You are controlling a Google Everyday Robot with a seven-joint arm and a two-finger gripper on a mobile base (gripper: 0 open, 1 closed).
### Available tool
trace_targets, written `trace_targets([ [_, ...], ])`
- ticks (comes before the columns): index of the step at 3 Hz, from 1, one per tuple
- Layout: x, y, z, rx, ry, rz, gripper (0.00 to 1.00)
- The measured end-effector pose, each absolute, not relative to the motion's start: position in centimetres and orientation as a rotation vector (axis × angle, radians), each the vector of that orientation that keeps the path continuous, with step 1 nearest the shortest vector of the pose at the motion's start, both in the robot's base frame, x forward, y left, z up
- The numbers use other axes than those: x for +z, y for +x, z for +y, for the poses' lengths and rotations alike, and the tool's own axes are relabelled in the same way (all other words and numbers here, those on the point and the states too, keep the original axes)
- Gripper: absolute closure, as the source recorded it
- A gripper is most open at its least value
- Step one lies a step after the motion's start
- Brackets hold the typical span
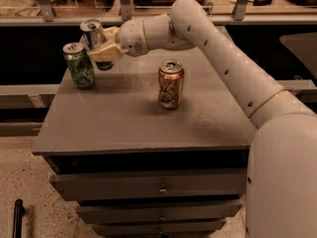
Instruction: Knock redbull can over
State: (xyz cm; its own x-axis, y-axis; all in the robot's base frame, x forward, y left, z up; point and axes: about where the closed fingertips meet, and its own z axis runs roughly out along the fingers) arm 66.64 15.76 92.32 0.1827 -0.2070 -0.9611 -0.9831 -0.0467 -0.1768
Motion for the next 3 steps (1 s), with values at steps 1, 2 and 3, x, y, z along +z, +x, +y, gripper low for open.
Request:
trace_targets([
  [1, 94.3, 67.1, 14.9, 0.907, -1.472, 1.268, 1.0],
  [2, 96.4, 67.0, 13.7, 0.805, -1.493, 1.365, 1.0],
  [3, 98.6, 66.9, 11.7, 0.699, -1.507, 1.513, 1.0],
])
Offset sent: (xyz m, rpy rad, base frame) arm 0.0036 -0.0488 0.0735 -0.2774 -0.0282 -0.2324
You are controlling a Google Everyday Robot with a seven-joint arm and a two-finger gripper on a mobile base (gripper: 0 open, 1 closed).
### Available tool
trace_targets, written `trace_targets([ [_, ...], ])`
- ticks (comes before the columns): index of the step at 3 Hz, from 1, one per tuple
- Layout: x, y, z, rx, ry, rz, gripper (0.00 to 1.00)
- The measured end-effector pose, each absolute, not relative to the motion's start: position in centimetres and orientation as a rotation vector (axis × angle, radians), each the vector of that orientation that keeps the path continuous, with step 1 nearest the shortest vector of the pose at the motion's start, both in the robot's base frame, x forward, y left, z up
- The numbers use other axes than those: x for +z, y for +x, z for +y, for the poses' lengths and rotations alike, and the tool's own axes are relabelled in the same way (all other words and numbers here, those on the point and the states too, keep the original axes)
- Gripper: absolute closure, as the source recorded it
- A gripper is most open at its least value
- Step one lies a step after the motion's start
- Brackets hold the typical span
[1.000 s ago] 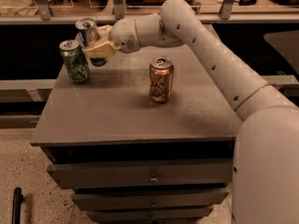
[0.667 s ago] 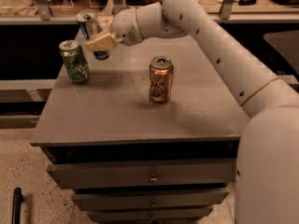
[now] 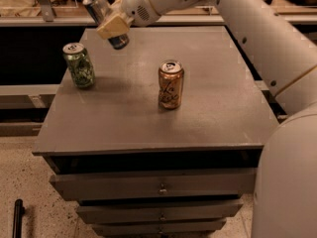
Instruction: Knock redbull can over
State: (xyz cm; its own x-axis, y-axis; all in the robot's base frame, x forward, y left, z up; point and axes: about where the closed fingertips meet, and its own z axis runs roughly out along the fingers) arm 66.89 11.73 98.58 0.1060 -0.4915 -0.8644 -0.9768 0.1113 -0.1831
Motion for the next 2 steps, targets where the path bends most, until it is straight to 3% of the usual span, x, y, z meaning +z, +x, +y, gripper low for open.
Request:
trace_targets([
  [2, 100.8, 67.1, 5.4, 0.48, -1.497, 1.899, 1.0],
])
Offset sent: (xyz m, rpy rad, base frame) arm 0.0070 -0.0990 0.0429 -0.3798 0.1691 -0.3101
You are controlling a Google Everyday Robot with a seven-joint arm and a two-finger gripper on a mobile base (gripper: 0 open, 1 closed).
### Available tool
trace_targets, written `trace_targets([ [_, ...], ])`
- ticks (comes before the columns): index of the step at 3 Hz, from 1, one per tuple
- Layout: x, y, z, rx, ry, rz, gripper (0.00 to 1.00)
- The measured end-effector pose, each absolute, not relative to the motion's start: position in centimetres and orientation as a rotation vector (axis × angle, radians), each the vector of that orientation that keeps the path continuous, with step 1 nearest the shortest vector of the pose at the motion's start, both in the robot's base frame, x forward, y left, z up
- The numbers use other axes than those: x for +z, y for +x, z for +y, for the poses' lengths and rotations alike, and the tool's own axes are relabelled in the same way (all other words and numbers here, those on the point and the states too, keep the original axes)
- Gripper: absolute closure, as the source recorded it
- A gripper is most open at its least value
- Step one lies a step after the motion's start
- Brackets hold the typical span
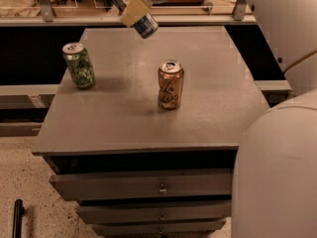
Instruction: Knock redbull can over
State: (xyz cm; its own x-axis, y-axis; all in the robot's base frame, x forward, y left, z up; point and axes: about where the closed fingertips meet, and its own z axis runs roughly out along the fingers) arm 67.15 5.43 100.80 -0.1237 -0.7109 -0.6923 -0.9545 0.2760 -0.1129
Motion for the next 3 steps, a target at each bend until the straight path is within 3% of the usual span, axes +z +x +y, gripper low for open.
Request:
trace_targets([
  [3, 96.9, 69.3, 3.1, 0.392, -1.525, 2.011, 1.0],
])
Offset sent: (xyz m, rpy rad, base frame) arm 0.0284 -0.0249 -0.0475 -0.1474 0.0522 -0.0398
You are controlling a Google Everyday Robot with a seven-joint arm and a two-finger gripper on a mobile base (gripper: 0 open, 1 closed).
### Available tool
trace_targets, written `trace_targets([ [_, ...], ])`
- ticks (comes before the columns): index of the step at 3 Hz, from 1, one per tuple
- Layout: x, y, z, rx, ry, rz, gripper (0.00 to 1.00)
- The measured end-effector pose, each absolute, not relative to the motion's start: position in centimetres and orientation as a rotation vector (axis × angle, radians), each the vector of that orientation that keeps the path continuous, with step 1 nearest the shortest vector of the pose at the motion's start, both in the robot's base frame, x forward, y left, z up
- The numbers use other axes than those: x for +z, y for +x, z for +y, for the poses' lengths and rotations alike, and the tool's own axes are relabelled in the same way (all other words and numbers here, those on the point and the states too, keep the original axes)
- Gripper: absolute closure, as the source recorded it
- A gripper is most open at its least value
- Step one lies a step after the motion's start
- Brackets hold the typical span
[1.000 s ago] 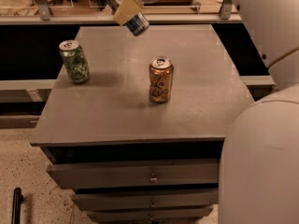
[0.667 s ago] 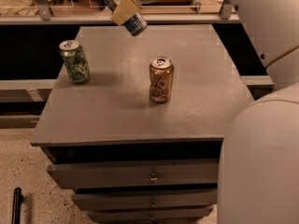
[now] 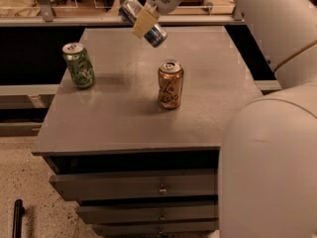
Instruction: Knock redbull can over
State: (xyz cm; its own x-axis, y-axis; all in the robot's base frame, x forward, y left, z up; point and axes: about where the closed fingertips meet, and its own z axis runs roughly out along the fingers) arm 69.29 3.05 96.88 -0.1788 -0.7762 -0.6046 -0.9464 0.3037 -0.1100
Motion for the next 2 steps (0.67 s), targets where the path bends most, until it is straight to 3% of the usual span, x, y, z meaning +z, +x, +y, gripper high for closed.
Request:
trace_targets([
  [2, 94.0, 70.1, -0.6, 0.243, -1.588, 2.149, 1.0],
])
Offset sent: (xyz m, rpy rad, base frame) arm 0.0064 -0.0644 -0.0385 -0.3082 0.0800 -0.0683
